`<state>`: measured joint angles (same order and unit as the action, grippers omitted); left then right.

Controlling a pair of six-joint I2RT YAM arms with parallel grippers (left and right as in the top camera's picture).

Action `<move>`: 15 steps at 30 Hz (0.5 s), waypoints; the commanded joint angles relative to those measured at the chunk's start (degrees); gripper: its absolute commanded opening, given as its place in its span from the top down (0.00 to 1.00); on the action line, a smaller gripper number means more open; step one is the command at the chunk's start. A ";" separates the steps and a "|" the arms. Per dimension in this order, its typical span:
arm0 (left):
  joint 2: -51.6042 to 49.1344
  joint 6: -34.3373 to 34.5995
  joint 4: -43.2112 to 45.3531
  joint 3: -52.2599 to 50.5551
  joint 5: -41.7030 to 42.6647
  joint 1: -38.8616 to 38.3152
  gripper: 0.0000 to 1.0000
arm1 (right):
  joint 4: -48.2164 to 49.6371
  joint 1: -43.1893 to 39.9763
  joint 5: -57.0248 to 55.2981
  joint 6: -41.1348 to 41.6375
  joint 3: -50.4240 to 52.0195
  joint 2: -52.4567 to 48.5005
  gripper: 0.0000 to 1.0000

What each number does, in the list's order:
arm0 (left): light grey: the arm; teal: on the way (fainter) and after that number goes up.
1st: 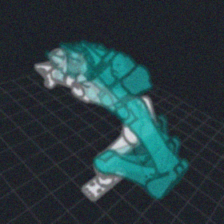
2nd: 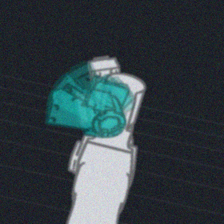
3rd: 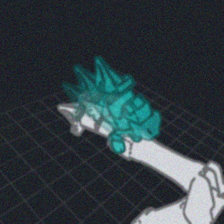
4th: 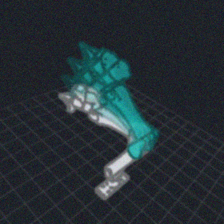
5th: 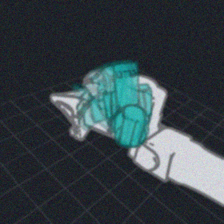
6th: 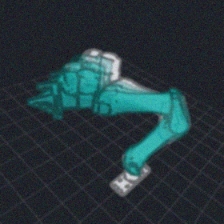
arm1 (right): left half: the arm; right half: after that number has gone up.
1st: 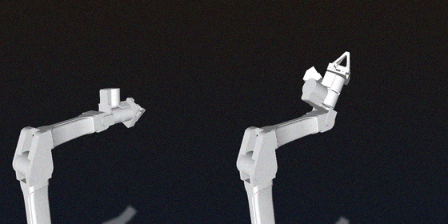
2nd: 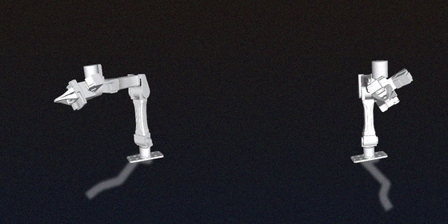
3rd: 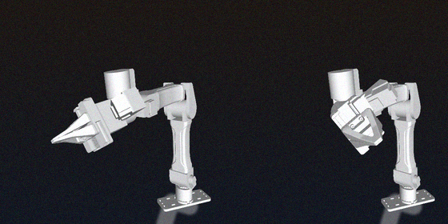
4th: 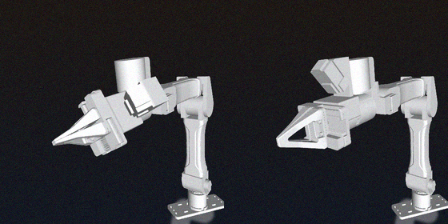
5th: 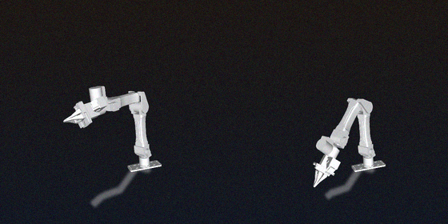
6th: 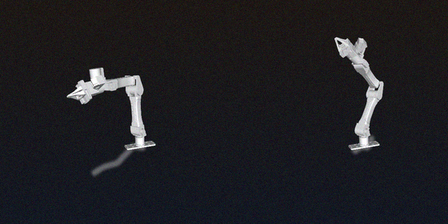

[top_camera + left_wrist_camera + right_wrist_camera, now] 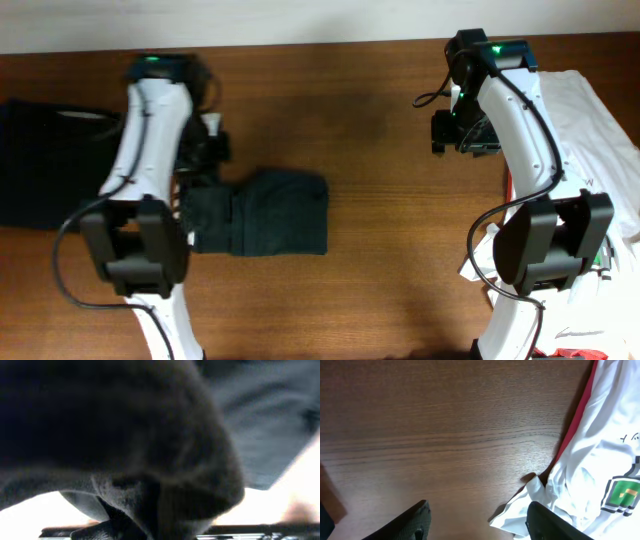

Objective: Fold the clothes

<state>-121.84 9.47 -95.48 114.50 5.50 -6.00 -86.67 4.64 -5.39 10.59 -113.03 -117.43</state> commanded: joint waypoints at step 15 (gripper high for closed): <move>0.11 7.87 2.23 0.72 8.24 -14.88 0.99 | -0.31 -0.17 -1.27 0.20 -0.02 -0.04 0.33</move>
<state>-121.84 16.56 -92.84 114.50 11.94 -19.46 -86.78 4.64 -5.39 10.55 -113.03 -117.43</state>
